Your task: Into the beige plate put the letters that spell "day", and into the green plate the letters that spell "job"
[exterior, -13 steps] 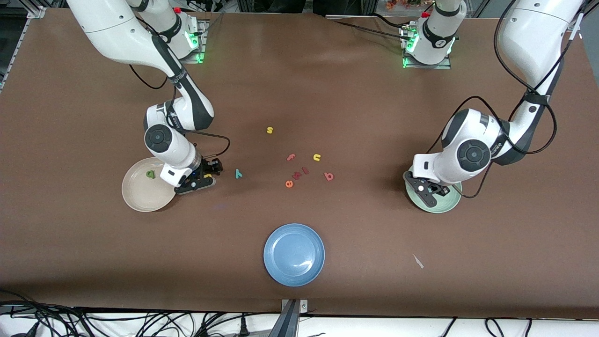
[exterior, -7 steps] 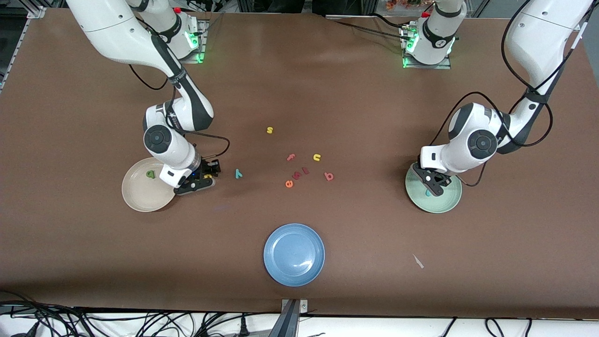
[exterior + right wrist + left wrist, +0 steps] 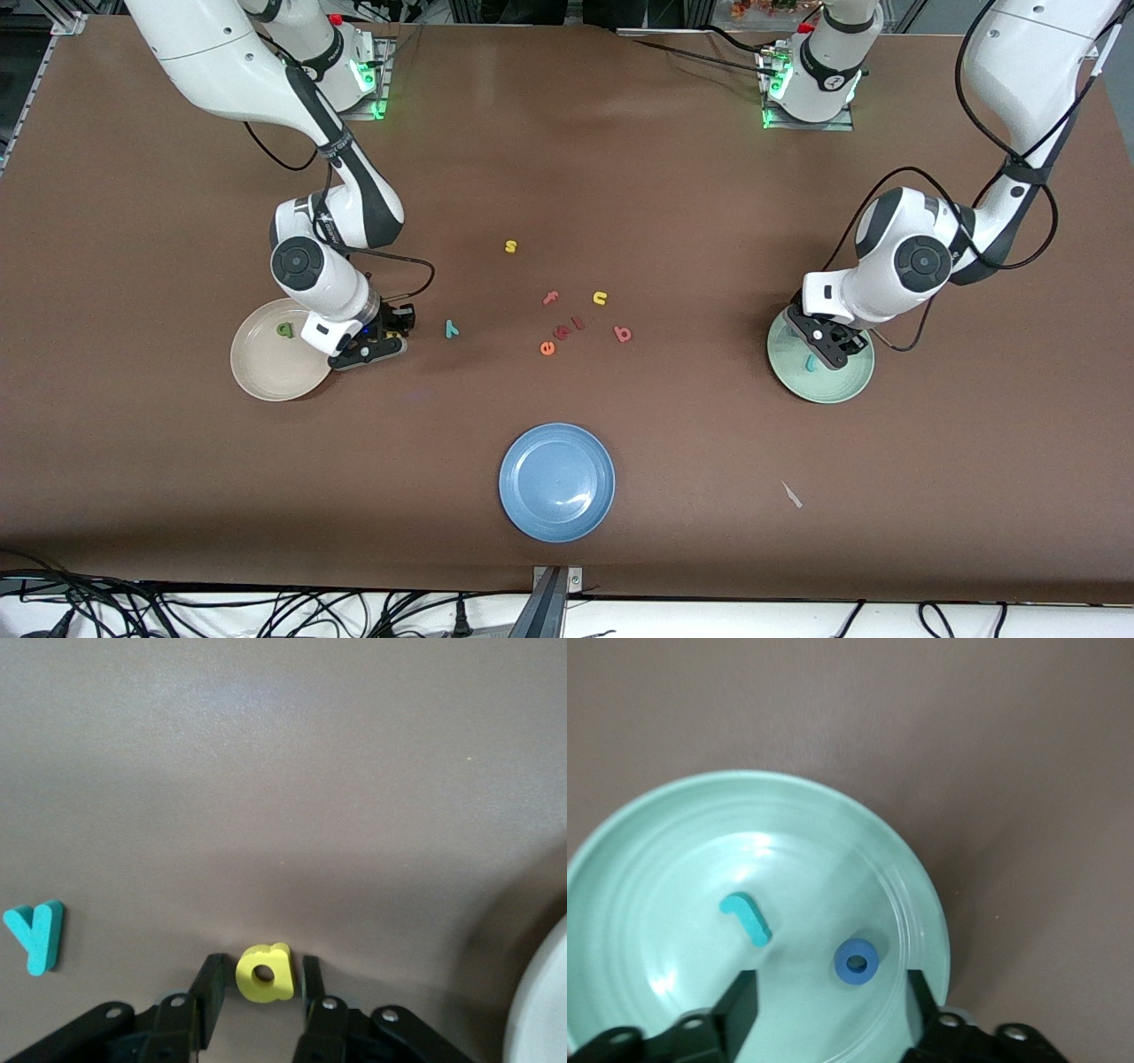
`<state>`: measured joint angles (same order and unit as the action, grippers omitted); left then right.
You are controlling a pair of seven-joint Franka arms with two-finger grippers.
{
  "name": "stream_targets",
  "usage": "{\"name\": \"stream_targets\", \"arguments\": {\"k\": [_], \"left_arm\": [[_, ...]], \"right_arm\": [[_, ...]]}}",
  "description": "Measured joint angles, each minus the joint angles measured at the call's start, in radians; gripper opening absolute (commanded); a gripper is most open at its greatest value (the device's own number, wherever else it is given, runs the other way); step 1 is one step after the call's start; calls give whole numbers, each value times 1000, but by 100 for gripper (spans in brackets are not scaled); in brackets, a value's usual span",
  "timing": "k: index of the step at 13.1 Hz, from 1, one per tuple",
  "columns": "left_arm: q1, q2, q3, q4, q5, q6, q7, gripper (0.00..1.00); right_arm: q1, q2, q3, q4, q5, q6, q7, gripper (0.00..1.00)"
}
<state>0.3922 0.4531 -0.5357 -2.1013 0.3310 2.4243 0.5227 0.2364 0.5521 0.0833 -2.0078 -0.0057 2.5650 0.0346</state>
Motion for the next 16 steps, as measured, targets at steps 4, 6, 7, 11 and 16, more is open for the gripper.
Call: {"name": "stream_targets", "arguments": {"k": [4, 6, 7, 11, 16], "left_arm": [[2, -72, -117, 33, 0, -92, -113, 100], [-5, -83, -180, 52, 0, -115, -283, 100], [-19, -82, -204, 63, 0, -115, -391, 100], [-172, -59, -221, 159, -3, -121, -799, 100], [-291, 93, -215, 284, -3, -125, -1218, 100]], "right_arm": [[0, 0, 0, 1, 0, 0, 0, 32], [0, 0, 0, 1, 0, 0, 1, 30], [0, 0, 0, 2, 0, -1, 1, 30], [1, 0, 0, 24, 0, -48, 2, 28], [-2, -17, -35, 161, 0, -258, -1, 28]]}}
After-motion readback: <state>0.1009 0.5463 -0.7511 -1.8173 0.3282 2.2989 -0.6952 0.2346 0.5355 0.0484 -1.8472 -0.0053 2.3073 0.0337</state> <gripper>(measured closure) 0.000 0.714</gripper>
